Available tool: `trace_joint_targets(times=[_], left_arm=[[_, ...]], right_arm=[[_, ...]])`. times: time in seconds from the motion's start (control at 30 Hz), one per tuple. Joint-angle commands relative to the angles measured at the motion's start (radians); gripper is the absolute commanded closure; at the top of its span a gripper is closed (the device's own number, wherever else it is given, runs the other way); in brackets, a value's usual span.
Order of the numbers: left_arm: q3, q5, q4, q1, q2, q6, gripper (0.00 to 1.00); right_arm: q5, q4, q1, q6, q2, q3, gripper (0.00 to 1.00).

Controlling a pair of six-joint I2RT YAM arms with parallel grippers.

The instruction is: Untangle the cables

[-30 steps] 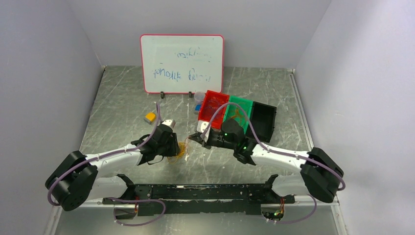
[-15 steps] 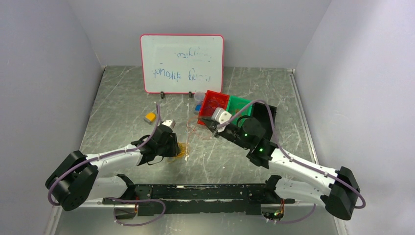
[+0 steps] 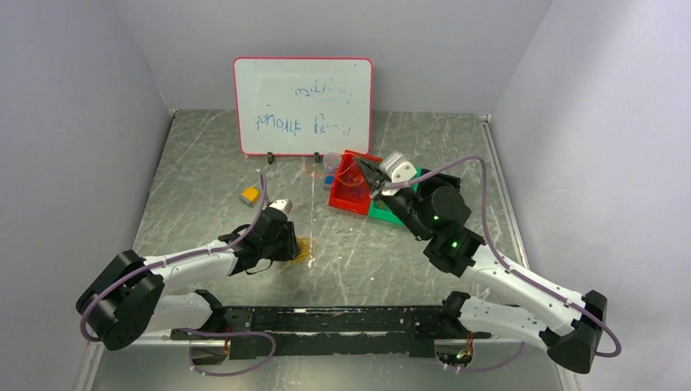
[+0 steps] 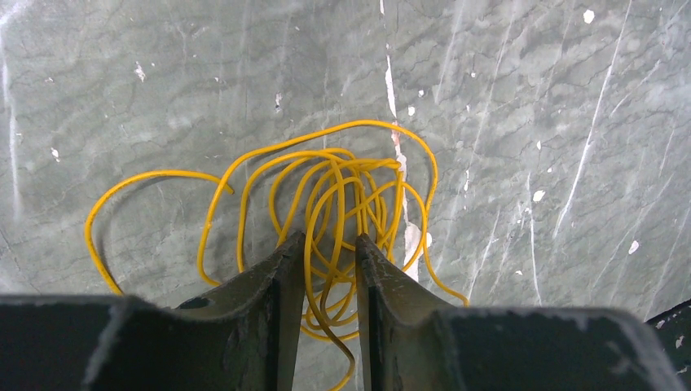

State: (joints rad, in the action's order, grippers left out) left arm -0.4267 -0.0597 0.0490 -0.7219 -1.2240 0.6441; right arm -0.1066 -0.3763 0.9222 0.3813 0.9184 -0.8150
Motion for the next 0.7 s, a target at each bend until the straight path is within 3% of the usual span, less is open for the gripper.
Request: trace_joint_targets(times=[0.0,0.33,0.67], left_arm=[[0.018,0.019,-0.020,-0.004,-0.011,-0.001,0.66],[0.013,0.010,-0.009,-0.002,-0.002,-0.007,0.65],[0.012,0.013,-0.009,-0.002,0.003,-0.005,0.64]], right_arm=[[-0.183,0.066,-0.001,0.054,0.008,-0.078,1.00],[-0.408,0.202,-0.010,-0.015,0.053,-0.134,1.00],[-0.435,0.406,-0.104,-0.154,0.085,-0.241,1.00]])
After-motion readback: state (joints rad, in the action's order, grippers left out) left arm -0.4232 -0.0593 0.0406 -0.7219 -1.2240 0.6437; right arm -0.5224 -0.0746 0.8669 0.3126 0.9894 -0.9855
